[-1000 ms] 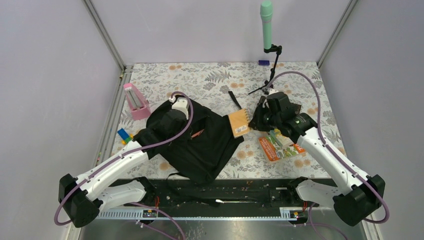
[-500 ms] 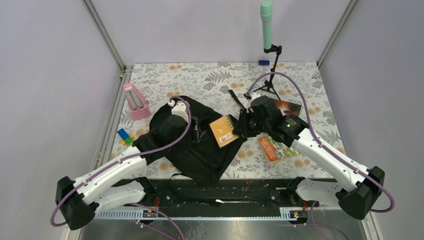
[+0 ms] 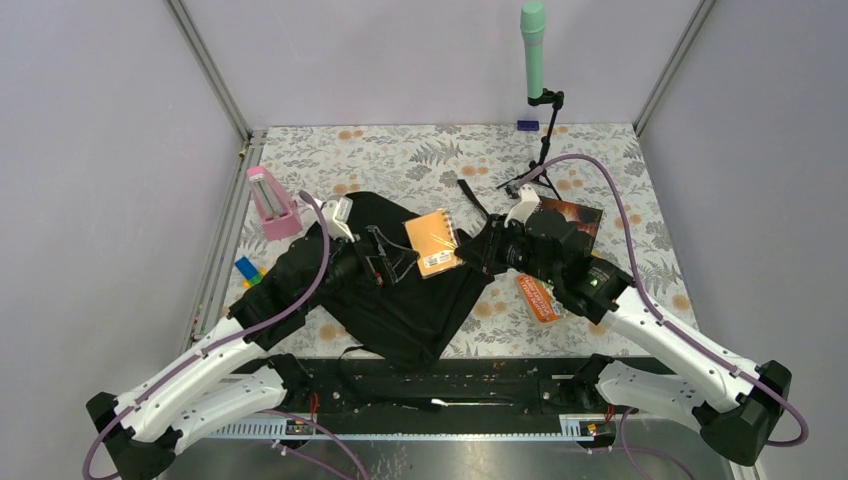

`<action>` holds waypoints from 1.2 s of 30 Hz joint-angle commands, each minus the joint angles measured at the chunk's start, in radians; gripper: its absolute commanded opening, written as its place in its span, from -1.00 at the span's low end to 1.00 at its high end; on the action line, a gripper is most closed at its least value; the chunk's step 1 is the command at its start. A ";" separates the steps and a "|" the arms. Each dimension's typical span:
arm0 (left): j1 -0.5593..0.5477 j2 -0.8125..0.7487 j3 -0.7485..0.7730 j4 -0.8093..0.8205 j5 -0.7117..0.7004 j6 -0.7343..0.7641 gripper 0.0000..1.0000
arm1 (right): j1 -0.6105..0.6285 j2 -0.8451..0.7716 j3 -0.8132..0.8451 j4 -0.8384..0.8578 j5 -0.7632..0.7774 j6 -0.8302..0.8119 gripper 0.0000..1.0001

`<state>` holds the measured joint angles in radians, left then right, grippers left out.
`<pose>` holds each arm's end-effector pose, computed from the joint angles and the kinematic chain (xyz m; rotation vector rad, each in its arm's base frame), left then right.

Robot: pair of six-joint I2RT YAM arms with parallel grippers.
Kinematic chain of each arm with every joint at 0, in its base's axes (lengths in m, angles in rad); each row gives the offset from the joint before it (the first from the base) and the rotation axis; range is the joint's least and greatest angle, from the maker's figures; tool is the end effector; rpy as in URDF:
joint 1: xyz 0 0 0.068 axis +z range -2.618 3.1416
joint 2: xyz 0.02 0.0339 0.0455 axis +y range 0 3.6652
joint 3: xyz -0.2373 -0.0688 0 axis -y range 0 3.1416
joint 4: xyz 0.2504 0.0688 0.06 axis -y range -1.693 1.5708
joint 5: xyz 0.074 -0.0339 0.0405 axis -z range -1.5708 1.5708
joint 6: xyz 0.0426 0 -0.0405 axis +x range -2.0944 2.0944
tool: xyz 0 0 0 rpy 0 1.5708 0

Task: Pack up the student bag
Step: Pick up the stationery from the center of the board.

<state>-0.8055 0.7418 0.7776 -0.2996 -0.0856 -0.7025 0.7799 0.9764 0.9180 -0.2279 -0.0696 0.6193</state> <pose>0.1450 -0.1457 0.3124 0.0365 1.9480 -0.9600 0.1773 0.1796 0.3225 -0.2110 1.9770 1.0103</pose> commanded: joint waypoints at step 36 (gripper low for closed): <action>0.000 -0.020 -0.050 0.424 0.136 -0.197 -0.52 | 0.074 -0.093 -0.087 0.417 -0.083 0.071 -1.00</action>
<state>-0.8051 0.7280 0.7097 0.0494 0.0631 -0.9001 0.8444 0.9012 0.8272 0.1192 -0.1215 0.6983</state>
